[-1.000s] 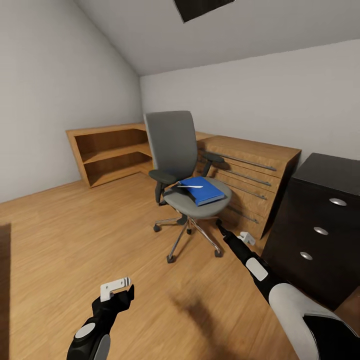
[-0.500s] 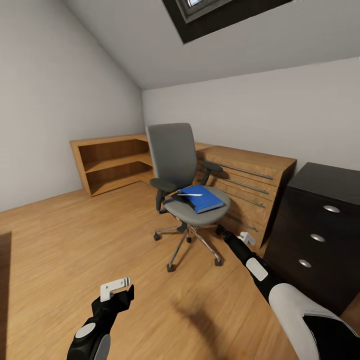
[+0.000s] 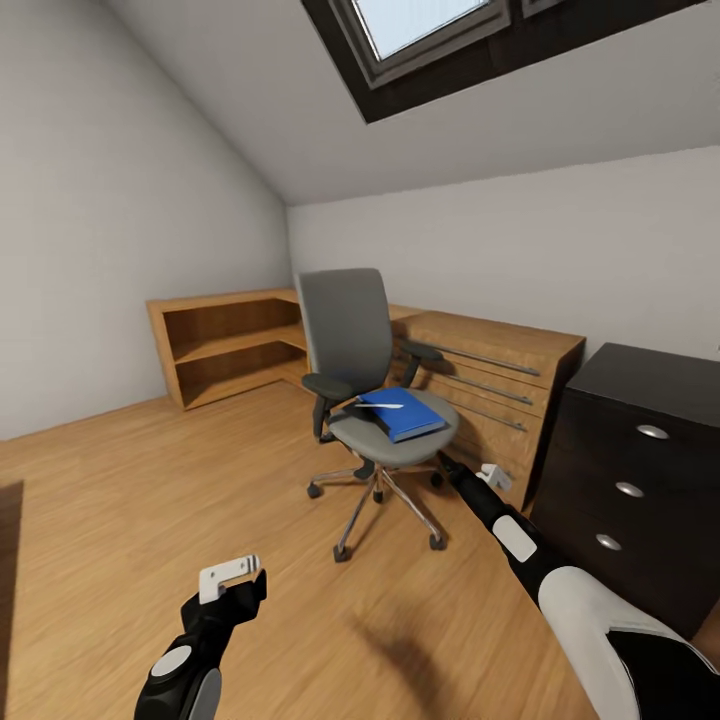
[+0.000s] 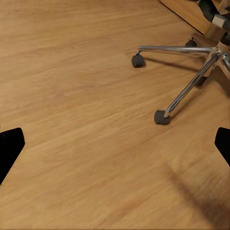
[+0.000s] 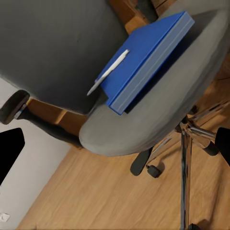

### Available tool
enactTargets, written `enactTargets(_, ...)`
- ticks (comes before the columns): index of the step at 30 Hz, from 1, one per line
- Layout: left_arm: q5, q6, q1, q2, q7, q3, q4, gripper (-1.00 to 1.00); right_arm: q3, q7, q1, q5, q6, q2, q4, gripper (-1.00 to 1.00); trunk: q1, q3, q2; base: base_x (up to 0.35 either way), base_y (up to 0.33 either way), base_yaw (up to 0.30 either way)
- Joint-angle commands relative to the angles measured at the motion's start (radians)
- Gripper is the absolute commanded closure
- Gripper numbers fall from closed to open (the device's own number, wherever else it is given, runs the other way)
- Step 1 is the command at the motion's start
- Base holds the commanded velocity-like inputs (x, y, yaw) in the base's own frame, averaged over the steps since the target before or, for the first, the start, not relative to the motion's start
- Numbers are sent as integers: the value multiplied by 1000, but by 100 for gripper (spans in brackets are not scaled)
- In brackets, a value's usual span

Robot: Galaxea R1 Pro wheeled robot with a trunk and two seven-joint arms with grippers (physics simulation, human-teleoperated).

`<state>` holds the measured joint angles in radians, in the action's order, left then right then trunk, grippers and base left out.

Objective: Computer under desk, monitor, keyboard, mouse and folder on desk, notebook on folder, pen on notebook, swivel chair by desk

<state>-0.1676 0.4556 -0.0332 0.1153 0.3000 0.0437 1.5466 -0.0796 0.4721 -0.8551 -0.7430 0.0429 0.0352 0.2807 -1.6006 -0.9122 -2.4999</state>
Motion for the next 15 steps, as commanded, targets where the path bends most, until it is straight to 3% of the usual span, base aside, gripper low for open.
enactTargets(1,-11,3,-1,0,18,3,1,-100,-5,7,-1,-3,0,0,-2,-100,1,3,0,-67,0,0)
enactTargets(6,-11,3,-1,0,41,24,1,-100,-4,7,-1,-2,0,0,-3,-100,20,19,35,-202,0,0)
enactTargets(15,-10,3,-1,-1,53,37,0,-100,-2,7,0,0,1,-10,-4,-100,54,47,98,-318,0,0)
